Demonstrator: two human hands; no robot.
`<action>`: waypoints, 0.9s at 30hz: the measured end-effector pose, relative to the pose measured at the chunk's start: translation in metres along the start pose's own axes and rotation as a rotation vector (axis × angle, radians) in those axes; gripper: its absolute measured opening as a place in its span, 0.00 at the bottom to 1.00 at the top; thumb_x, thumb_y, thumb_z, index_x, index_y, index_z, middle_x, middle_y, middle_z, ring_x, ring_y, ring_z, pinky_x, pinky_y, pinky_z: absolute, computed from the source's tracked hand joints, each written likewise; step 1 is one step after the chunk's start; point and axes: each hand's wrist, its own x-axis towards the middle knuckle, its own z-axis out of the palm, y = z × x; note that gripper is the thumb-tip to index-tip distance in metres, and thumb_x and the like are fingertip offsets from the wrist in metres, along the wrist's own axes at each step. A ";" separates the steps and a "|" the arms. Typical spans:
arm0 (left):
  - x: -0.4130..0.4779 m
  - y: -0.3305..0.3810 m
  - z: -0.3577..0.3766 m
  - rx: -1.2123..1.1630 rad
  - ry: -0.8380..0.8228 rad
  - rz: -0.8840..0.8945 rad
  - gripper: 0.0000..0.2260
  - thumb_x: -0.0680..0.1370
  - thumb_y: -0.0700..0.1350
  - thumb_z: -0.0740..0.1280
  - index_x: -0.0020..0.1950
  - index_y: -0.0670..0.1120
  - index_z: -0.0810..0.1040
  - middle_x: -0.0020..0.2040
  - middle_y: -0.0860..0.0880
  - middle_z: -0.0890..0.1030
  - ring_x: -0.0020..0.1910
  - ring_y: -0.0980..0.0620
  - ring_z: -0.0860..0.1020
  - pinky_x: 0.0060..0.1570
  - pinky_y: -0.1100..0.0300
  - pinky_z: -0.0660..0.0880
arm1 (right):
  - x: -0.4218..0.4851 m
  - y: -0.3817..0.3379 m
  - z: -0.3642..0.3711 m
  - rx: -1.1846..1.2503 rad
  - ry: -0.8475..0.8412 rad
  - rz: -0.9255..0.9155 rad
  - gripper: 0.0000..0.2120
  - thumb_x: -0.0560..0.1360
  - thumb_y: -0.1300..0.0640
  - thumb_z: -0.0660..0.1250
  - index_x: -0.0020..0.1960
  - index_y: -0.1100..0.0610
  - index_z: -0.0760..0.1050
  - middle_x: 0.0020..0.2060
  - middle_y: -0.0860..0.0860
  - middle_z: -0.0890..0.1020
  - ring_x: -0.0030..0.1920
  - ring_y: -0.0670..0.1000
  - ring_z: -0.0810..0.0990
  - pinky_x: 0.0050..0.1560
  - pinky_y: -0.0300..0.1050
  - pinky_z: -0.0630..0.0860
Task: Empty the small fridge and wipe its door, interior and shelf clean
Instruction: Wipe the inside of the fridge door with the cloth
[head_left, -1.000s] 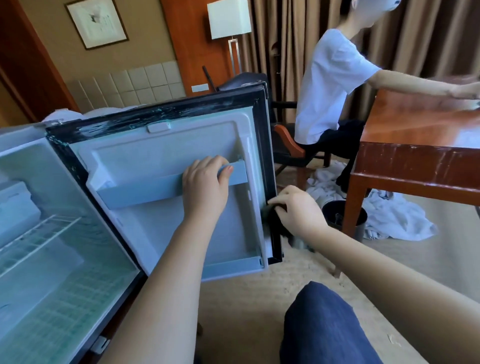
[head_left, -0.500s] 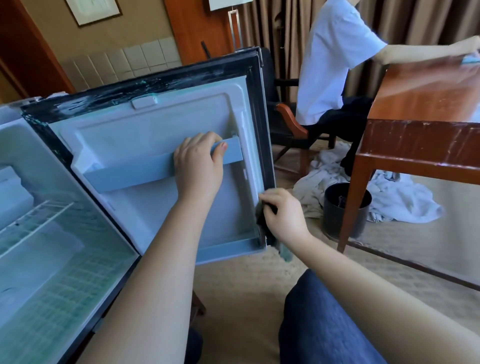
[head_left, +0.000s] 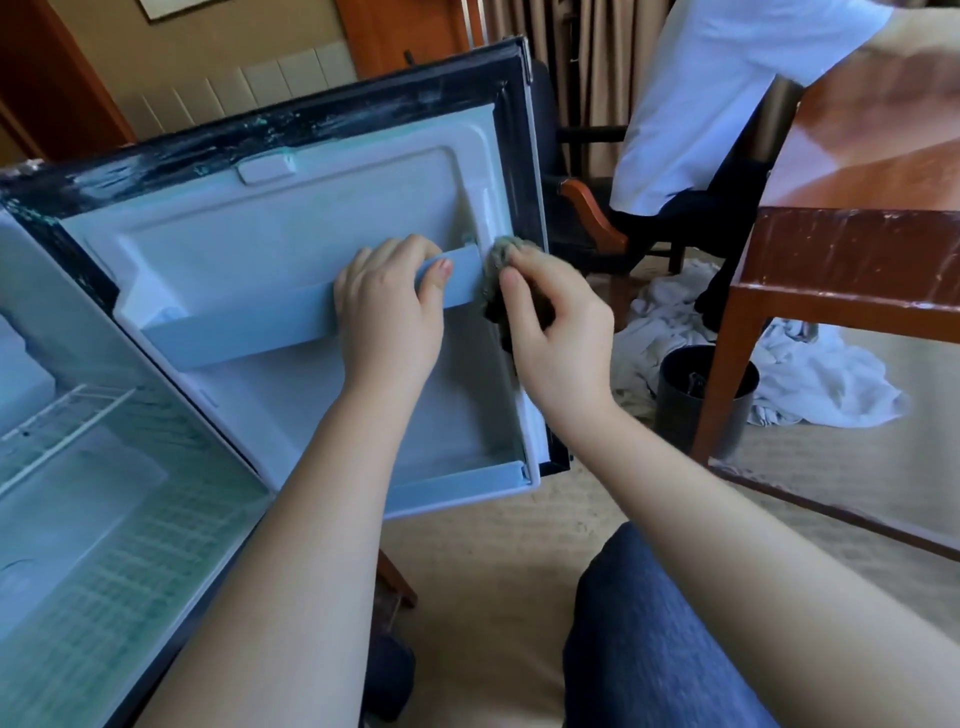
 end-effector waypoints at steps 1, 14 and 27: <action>0.001 0.001 0.001 -0.002 0.002 -0.001 0.08 0.77 0.46 0.63 0.43 0.43 0.77 0.41 0.43 0.80 0.43 0.40 0.75 0.43 0.53 0.60 | -0.013 0.011 -0.001 -0.007 -0.028 0.024 0.11 0.77 0.61 0.65 0.58 0.60 0.80 0.55 0.46 0.80 0.60 0.44 0.77 0.64 0.37 0.70; 0.002 0.001 0.007 -0.003 0.019 -0.032 0.10 0.79 0.47 0.61 0.45 0.42 0.77 0.45 0.41 0.80 0.46 0.39 0.74 0.46 0.52 0.60 | -0.025 0.027 -0.011 0.183 -0.259 0.452 0.12 0.77 0.55 0.62 0.55 0.51 0.81 0.54 0.49 0.83 0.52 0.48 0.81 0.55 0.47 0.75; 0.012 0.000 0.021 0.071 0.017 -0.045 0.12 0.80 0.48 0.59 0.49 0.42 0.77 0.49 0.42 0.80 0.50 0.40 0.74 0.49 0.52 0.61 | -0.124 0.098 0.001 0.139 -0.272 0.703 0.22 0.79 0.53 0.55 0.70 0.34 0.65 0.69 0.39 0.70 0.64 0.49 0.72 0.70 0.61 0.65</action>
